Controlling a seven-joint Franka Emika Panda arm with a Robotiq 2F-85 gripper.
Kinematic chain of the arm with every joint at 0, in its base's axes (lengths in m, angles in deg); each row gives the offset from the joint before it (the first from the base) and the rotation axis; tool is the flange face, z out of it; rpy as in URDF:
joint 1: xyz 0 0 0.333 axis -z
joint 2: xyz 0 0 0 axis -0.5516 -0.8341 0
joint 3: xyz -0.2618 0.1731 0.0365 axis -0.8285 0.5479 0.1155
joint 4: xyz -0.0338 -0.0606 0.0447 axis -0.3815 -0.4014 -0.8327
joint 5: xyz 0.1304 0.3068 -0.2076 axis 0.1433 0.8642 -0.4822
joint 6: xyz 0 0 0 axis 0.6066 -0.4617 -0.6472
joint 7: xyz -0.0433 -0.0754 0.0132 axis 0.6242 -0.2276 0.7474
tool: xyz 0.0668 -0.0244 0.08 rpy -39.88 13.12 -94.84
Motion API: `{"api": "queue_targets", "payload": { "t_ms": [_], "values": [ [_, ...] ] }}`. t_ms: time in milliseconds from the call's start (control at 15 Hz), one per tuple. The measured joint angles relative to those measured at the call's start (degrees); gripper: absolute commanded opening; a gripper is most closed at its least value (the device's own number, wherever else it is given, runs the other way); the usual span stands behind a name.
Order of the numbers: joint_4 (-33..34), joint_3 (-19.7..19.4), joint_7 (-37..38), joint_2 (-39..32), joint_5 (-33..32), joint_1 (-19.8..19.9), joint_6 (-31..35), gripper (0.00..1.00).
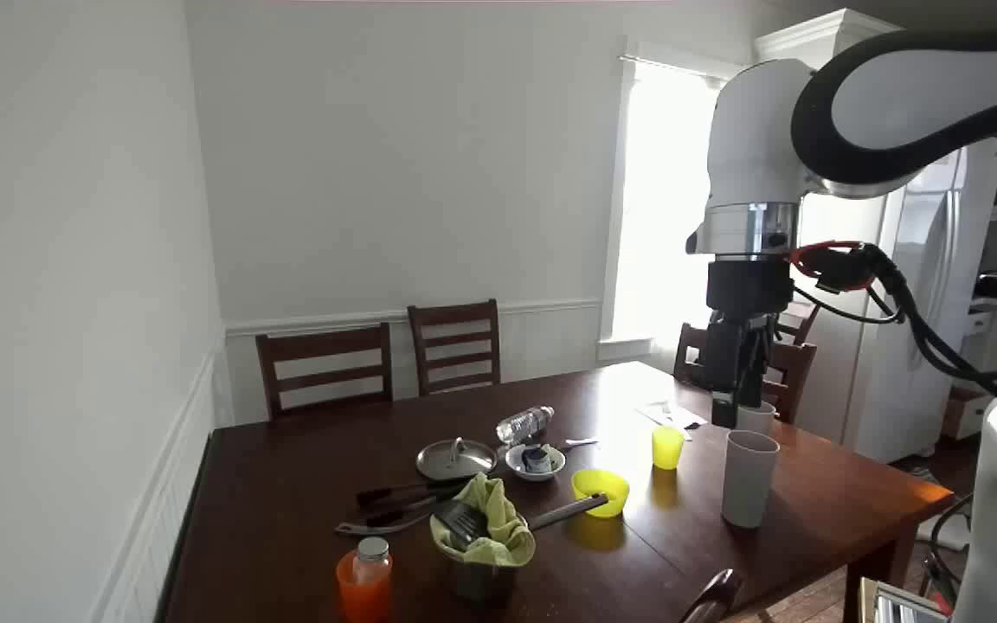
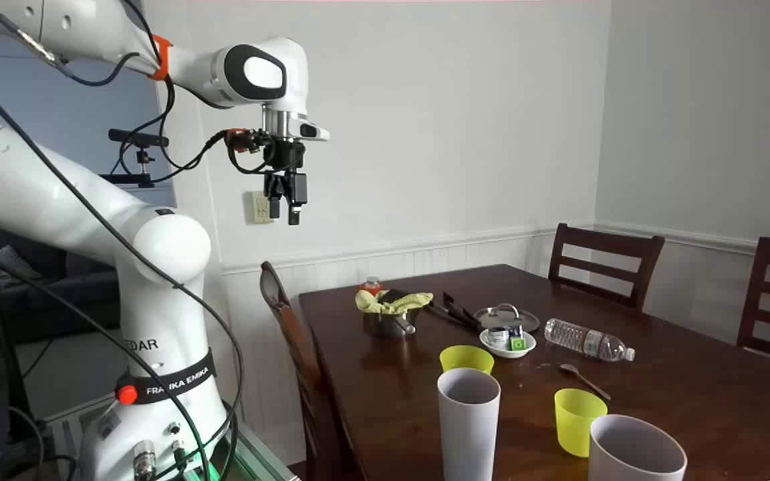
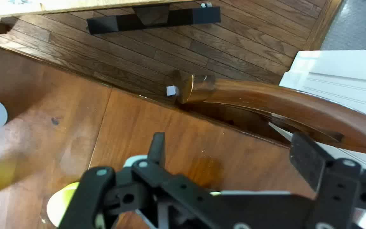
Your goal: Pick up the yellow cup and move it into the yellow bowl, pick up the metallic spoon and put it in the yellow cup that is in the yellow bowl
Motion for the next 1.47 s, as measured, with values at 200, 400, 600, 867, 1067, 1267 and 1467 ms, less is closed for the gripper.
{"api": "queue_targets", "payload": {
  "t_ms": [200,400,600,867,1067,1267,1467],
  "values": [
    [0.0,0.0,0.0,0.0,0.0,0.0,0.0,1.00],
    [0.0,0.0,0.0,0.0,0.0,0.0,0.0,1.00],
    [-0.1,-0.2,1.9,-0.6,-1.2,2.6,0.7,1.00],
    [-1.0,-4.4,2.9,-2.2,-7.9,12.8,3.7,1.00],
    [-1.1,-9.2,3.1,-3.8,-12.6,20.4,8.0,1.00],
    [-0.7,-13.2,4.5,-6.8,-13.8,26.1,13.9,1.00],
    [0.7,-15.5,6.0,-11.0,-13.8,29.0,17.7,1.00]
  ]
}}
